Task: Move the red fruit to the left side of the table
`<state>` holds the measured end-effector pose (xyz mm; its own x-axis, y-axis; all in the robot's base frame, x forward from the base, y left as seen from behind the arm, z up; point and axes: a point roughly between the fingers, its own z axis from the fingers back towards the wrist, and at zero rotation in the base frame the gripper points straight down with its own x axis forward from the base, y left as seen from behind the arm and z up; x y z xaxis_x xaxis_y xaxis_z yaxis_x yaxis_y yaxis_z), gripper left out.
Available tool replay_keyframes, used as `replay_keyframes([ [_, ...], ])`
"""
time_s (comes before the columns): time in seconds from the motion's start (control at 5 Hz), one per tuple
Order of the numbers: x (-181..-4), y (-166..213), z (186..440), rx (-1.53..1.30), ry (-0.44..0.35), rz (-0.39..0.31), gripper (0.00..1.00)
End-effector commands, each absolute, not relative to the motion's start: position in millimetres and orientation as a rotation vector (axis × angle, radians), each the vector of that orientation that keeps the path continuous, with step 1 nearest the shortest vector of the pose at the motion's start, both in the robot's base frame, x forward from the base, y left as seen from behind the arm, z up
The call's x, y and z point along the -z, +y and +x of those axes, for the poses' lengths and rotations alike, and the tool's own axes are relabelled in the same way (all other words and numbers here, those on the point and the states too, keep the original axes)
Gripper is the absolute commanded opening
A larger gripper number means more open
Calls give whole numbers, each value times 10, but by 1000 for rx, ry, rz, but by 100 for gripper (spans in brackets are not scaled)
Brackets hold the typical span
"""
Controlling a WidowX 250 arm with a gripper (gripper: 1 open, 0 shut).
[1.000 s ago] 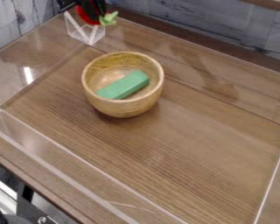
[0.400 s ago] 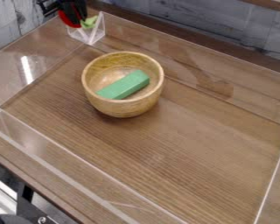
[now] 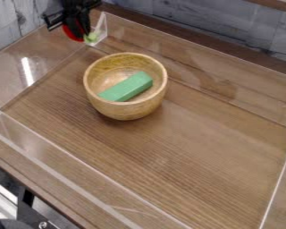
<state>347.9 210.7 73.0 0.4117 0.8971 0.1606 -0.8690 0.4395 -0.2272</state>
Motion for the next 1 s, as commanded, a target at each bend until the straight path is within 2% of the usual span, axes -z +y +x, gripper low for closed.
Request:
replay_keyframes([
  [0.0,-790,2086,3470,-1065,-324,-99,0],
  [0.2,-718,2098,3412,-1036,-317,-98,0],
  [0.6,-634,2172,3565,-1221,-322,-61,0],
  [0.8,-647,2169,3620,-1231,-312,-60,100],
])
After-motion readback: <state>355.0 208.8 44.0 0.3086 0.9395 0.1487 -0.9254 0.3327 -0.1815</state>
